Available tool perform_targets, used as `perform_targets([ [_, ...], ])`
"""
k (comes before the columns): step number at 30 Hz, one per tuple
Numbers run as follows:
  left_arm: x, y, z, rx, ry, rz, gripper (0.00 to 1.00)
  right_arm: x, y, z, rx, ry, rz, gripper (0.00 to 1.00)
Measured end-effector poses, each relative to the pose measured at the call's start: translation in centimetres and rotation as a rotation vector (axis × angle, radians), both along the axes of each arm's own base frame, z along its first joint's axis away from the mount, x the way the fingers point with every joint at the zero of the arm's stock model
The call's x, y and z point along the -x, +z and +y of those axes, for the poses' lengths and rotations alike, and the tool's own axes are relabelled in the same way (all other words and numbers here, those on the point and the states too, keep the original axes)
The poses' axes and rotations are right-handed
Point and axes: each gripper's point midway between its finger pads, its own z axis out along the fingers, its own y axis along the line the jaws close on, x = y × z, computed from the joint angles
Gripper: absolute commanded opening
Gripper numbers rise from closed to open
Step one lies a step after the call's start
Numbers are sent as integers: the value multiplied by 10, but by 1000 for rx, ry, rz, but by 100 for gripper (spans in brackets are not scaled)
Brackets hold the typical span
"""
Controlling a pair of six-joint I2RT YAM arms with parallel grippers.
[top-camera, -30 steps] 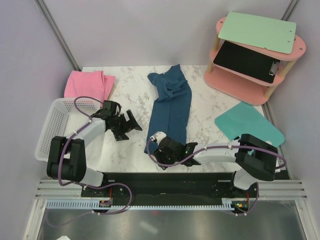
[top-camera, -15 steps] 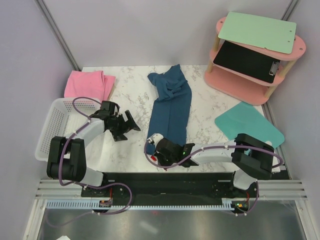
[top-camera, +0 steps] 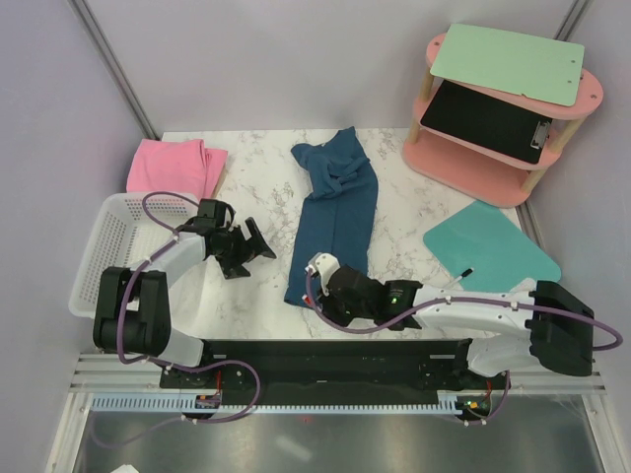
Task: Fold and stack the t-shirts
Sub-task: Rotate the tshirt 90 degrees
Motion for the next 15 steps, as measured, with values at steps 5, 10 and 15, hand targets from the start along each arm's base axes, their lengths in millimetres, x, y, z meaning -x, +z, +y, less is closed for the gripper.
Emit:
perform_targets([
  [5, 0, -1, 0, 0, -1, 3, 98, -39, 8, -34, 29, -173, -55, 0],
  [10, 0, -2, 0, -2, -5, 1, 98, -102, -1, -118, 75, -514, -68, 0],
  [15, 1, -4, 0, -3, -7, 6, 98, -142, -15, -192, 135, -784, -37, 0],
])
